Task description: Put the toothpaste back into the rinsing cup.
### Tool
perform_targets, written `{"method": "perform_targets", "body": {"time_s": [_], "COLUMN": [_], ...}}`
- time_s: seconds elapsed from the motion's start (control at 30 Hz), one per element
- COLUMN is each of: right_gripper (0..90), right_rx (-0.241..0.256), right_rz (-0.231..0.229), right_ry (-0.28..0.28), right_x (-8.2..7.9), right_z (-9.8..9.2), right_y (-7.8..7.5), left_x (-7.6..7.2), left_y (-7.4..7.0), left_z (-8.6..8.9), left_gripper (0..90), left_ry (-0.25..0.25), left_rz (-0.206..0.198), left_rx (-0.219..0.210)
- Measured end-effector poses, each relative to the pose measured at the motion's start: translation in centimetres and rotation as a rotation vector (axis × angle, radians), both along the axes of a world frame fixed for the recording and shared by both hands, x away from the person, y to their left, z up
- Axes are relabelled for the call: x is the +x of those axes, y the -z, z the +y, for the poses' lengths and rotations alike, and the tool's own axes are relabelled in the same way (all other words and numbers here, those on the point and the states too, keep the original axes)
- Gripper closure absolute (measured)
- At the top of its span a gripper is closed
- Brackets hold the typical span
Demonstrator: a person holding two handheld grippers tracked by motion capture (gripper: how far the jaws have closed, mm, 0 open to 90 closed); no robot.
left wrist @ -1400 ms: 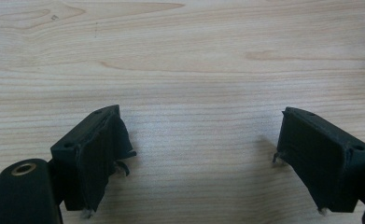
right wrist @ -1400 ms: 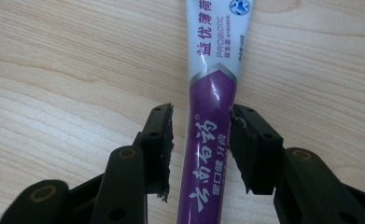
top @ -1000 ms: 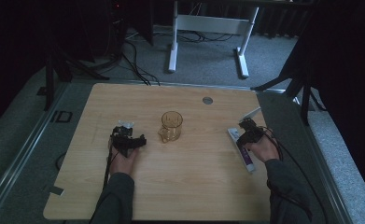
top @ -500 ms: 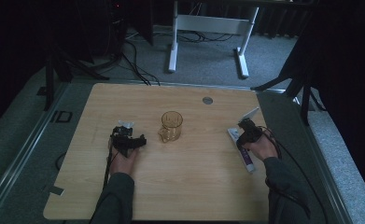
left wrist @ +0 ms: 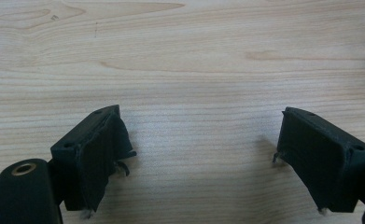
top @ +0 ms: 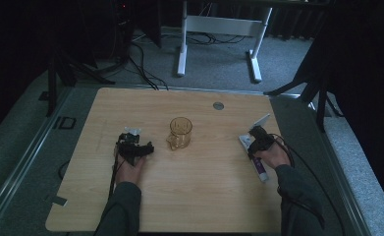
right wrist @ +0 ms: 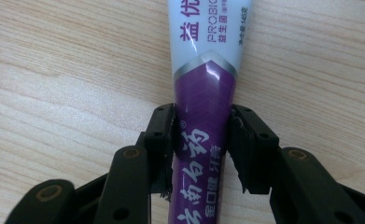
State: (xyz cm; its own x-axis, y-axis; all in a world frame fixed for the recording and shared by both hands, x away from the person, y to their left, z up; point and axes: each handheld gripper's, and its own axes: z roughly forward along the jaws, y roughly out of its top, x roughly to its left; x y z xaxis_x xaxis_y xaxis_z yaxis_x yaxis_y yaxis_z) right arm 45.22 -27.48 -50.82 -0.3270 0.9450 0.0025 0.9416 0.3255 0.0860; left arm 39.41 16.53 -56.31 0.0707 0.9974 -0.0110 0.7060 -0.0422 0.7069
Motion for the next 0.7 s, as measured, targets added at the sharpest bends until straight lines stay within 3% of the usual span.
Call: {"method": "perform_targets", "body": {"time_s": [0.33, 0.7], "right_gripper": [61.3, 69.2], "right_rx": [-0.012, -0.004], "right_rz": [0.005, -0.004], "right_ry": [0.016, 0.002], "right_x": [0.18, -0.17], "right_z": [0.19, 0.08], "right_y": [0.58, 0.04], "left_x": [0.00, 0.01], "left_y": [0.00, 0.00], "left_z": [0.00, 0.01], "left_gripper": [14.2, 14.2], "left_ry": [0.000, 0.002], "left_rz": [0.000, 0.000], "left_rx": [0.000, 0.000]}}
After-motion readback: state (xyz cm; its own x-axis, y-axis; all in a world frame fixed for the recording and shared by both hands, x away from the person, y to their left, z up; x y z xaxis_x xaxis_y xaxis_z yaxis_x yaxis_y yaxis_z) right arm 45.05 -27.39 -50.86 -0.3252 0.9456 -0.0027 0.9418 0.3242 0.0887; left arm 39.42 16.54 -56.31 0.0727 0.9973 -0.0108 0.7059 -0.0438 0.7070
